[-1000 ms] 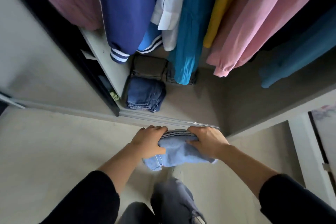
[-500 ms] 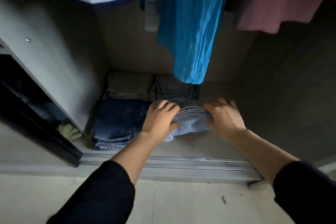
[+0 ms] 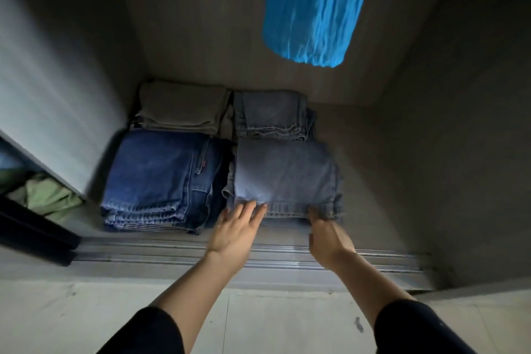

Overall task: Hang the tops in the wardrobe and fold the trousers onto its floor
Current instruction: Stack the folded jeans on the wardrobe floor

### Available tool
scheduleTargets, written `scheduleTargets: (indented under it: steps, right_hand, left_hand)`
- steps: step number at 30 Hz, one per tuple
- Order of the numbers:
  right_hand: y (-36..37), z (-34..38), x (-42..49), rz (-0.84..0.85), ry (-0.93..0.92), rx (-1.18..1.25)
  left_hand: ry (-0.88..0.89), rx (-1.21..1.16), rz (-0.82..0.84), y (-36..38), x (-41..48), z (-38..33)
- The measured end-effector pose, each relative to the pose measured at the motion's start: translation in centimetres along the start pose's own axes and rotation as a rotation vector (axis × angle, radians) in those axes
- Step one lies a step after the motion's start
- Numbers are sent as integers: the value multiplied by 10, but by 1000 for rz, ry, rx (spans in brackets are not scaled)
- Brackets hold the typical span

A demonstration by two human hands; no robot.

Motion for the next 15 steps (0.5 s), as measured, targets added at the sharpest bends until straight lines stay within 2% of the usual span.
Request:
scheduleTargets:
  steps: [3,7,11,15]
  right_hand:
    - [-1,3,4,141,-13,79]
    - [-34,21,-26,140,-36,33]
    - [-103,63,-89,90,-127,42]
    - [-200,125,-172,91,-210,104]
  left_hand:
    - [-33,-90,89,-9,8,4]
    - [-118,-256,125,-46,-16,5]
    - [-218,-364,46,-132,-63,15]
    - [-321,-447,19,-252,-129,32]
Point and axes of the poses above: each hand's wrist, its own x-axis towards the middle knuckle, its own y-axis out of the palm, z = x × y, the point moved 7 cm from there along x, towards the middle knuckle
